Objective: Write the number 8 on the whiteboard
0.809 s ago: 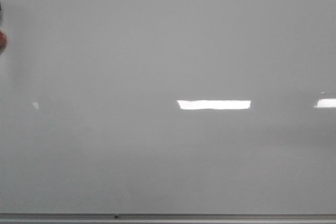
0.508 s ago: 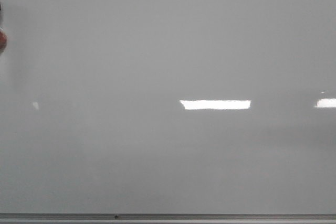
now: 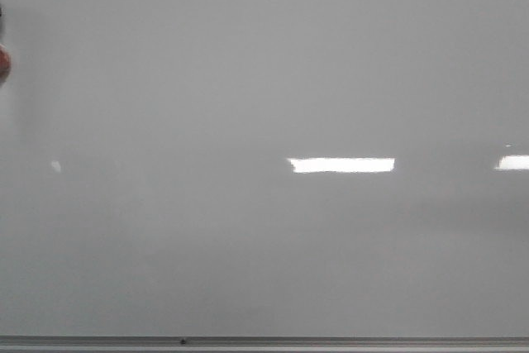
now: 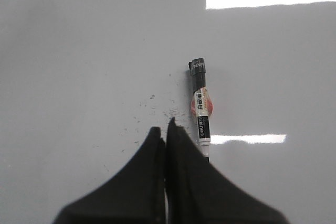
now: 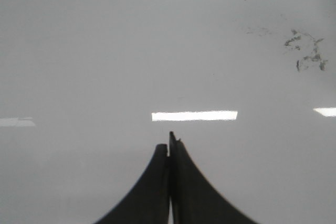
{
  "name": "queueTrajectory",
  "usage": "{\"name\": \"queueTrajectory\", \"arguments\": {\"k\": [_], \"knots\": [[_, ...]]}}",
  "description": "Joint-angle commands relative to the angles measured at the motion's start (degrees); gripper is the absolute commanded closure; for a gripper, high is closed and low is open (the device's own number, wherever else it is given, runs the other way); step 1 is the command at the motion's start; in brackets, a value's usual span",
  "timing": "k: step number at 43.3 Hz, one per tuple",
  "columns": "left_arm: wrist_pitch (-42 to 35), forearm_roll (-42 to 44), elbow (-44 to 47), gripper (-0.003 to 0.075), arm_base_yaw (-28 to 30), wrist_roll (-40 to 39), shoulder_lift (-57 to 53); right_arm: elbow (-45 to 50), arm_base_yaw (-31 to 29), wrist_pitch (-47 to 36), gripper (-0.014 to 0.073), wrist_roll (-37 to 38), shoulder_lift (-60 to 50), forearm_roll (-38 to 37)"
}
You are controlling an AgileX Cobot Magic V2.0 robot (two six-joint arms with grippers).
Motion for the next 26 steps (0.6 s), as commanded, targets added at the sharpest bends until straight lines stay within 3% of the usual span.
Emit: {"name": "queueTrajectory", "arguments": {"k": [1,14,26], "knots": [[-5.21,-0.49,0.77,0.0741,-0.32,0.09,-0.7,-0.15,-0.4,-4.49,0.07,-0.45,-1.02,-0.78],[-8.75,-1.12,-3.68,0.0741,-0.32,-0.46,-0.7,-5.23,-0.4,-5.74,0.07,-0.37,-0.97,-0.78],[3.44,-1.12,-22.18,0.0741,-0.32,-0.46,3.06,-22.2,-0.4,7.96,0.07,-0.37,4.94,-0.78]]}}
